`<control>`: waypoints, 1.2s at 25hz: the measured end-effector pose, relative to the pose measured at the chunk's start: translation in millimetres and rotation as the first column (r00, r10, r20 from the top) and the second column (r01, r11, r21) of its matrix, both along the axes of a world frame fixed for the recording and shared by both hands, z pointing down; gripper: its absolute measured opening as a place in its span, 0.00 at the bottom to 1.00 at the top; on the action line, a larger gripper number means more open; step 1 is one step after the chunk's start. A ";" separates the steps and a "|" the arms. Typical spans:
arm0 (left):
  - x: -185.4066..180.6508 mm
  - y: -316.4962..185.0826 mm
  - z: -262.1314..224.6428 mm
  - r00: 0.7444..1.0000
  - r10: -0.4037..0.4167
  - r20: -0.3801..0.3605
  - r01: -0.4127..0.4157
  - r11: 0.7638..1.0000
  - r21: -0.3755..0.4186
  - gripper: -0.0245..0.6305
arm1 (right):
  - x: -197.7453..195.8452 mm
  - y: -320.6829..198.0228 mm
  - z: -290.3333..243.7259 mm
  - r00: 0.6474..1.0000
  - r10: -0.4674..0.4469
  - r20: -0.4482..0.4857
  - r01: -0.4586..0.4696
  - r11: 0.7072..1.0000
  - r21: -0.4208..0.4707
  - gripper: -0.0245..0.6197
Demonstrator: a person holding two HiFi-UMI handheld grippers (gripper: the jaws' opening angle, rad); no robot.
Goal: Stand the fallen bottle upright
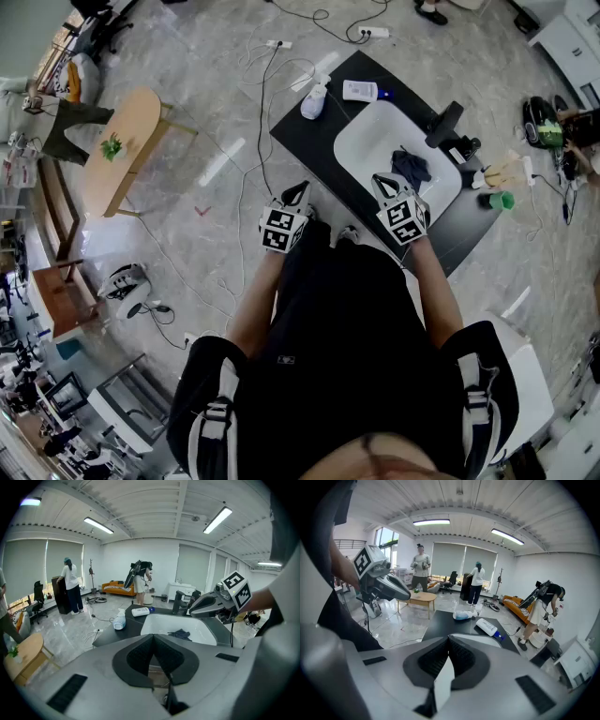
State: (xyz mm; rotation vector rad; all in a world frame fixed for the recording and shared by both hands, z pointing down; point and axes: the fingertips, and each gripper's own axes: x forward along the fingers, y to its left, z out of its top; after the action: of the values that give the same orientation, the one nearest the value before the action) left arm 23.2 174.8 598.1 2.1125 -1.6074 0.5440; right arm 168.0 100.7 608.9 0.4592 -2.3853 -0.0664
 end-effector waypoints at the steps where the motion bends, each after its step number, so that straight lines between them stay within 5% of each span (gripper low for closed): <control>1: -0.7 0.3 0.2 1.000 -0.001 0.000 0.001 1.000 -0.002 0.06 | -0.7 -0.2 0.0 1.000 0.001 0.000 -0.001 1.000 -0.002 0.13; 30: -15.2 -28.4 4.0 1.000 0.013 -0.012 -0.013 1.000 -0.003 0.06 | -0.9 -13.9 13.0 0.997 0.068 -0.024 -0.069 0.997 -0.041 0.13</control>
State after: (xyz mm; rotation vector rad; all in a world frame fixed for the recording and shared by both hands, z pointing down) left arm 8.1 146.4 602.0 2.1216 -1.5866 0.5364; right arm 167.1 86.8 621.9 0.5178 -2.3425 0.0089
